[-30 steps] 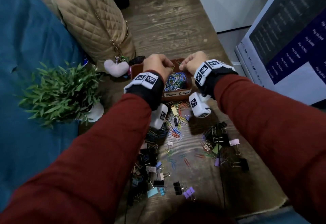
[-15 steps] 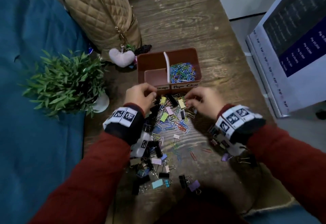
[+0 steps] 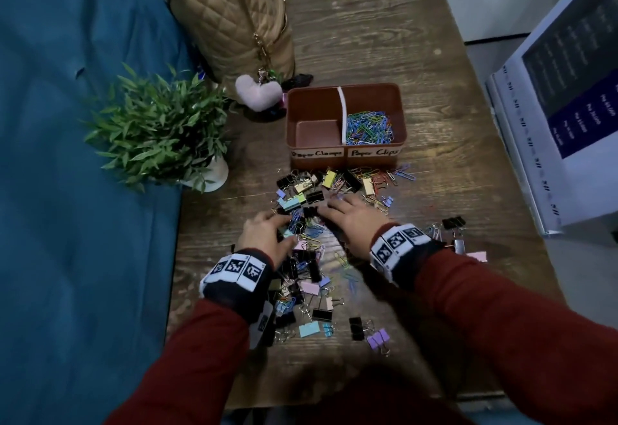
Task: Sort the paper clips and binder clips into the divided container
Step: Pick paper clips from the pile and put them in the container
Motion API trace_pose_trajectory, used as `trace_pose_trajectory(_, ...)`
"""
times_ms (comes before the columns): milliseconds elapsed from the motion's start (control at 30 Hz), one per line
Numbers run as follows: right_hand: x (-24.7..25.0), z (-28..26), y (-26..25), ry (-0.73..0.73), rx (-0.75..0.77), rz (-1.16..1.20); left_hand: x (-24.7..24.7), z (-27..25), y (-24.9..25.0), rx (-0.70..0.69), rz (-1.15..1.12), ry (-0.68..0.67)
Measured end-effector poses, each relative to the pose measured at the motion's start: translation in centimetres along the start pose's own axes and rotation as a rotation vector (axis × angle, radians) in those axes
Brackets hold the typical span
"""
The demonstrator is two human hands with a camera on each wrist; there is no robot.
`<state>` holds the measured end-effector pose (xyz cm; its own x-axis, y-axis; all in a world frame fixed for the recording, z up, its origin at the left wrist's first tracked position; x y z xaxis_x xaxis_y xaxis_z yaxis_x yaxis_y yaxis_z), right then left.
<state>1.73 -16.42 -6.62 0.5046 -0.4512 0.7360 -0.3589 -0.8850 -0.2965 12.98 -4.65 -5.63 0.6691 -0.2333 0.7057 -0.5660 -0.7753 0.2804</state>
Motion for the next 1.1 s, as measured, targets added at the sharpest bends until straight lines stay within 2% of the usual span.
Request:
trace_pose_trajectory(67, -0.3, -1.3, 0.3, 0.057, 0.022, 0.03, 0.5, -0.1, 0.3, -0.023, -0.02, 0.063)
trace_pose_trajectory(167, 2.2, -3.0, 1.6, 0.332, 0.012, 0.138, 1.9, 0.3, 1.7, -0.089, -0.013, 0.168)
trace_pose_trajectory(233, 3.8, -2.9, 3.3, 0.431, -0.06, 0.191, 2.7, 1.2, 3.2, -0.142, 0.013, 0.188)
trace_pose_trajectory(267, 4.1, -2.2, 4.1, 0.401, -0.107, 0.2, 2.9, 1.9, 4.0, -0.17, 0.039, 0.174)
trace_pose_trajectory(333, 3.6, -0.5, 5.2, 0.247, -0.183, 0.179, 2.6, 3.1, 5.3, -0.21, 0.098, 0.091)
trace_pose_trajectory(433, 1.8, 0.6, 5.5, 0.114, -0.204, 0.125, 1.0, 4.1, 5.8, -0.193, 0.202, -0.05)
trace_pose_trajectory(600, -1.2, -2.7, 5.1, 0.192, -0.145, 0.09, -1.1, 2.8, 4.6, -0.189, 0.198, -0.093)
trace_pose_trajectory(733, -2.1, -5.6, 5.6, 0.226, -0.175, 0.16, -2.2, 1.2, 4.1, -0.227, 0.176, -0.076)
trace_pose_trajectory(833, 0.8, -5.7, 7.9, 0.379, -0.273, 0.278, -1.5, 0.7, 4.5, -0.216, 0.191, -0.016)
trace_pose_trajectory(900, 2.9, -4.9, 10.7, 0.426, -0.418, 0.414, 0.2, 1.0, 5.7, -0.238, 0.186, 0.071)
trace_pose_trajectory(1000, 4.1, -3.1, 13.1, 0.337, -0.598, 0.476, 2.1, 2.3, 8.9, -0.369, 0.21, 0.116)
trace_pose_trajectory(1100, 3.6, -1.5, 11.1, 0.24, -0.557, 0.405, 1.9, 4.1, 11.8, -0.48, 0.301, 0.031)
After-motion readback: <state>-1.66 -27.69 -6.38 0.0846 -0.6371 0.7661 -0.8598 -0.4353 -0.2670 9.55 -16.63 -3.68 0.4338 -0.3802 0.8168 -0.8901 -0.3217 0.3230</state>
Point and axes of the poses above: each hand's wrist, its own z-axis towards the middle knuckle, its own x-axis out of the back of the hand, y = z × x, the point moved 8 cm from there along z, towards the middle knuckle, and after that the axes turned 13 degrees about -y, right-handed, at the moved point
